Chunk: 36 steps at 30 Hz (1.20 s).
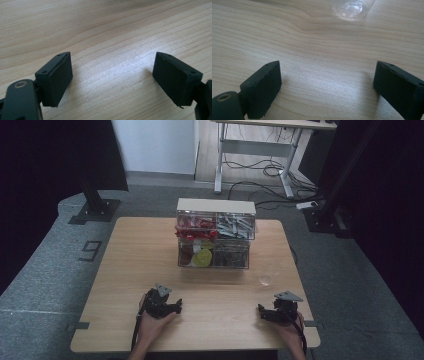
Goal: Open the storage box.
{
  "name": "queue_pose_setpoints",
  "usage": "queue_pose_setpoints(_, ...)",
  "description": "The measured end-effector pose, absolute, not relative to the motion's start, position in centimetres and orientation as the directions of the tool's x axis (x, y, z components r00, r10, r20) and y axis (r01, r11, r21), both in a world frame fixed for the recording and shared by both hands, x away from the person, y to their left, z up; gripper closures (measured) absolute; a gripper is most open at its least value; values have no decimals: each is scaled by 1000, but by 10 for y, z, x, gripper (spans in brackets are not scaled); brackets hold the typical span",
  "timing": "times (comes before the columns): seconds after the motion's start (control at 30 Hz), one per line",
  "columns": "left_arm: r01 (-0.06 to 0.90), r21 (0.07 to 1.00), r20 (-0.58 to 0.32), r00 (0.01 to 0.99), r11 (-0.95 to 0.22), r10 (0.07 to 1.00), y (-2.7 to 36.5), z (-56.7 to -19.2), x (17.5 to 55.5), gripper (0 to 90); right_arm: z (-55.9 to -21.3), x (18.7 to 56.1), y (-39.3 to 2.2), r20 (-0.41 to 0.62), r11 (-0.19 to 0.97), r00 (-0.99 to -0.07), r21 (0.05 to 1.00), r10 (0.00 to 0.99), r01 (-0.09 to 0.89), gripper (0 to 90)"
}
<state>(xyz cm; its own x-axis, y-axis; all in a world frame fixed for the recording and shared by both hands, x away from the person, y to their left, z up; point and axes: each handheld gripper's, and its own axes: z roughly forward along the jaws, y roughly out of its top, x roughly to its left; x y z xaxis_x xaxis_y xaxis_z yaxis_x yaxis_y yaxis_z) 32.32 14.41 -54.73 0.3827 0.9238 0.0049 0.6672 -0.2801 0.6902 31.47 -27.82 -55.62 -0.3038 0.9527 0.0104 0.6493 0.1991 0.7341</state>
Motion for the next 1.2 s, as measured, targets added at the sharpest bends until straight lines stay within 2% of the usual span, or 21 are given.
queue_pose_setpoints(0.23, 657, 698, 13, 384, -283, 923, 145, -547, 321, 192, -556, 315, -279, 12, 186, -287, 735, 958, 651, 101)
queue_pose_setpoints(0.43, 635, 729, 3, 368, -254, 930, 150, -541, 318, 252, -556, 315, -282, 12, 163, -253, 738, 967, 655, 119)
queue_pose_setpoints(0.87, 602, 770, -6, 337, -210, 942, 150, -532, 310, 341, -556, 314, -282, 12, 160, -251, 740, 968, 654, 130)
queue_pose_setpoints(1.2, 578, 797, -32, 332, -176, 943, 152, -520, 310, 448, -556, 314, -282, 11, 159, -249, 741, 968, 652, 136)
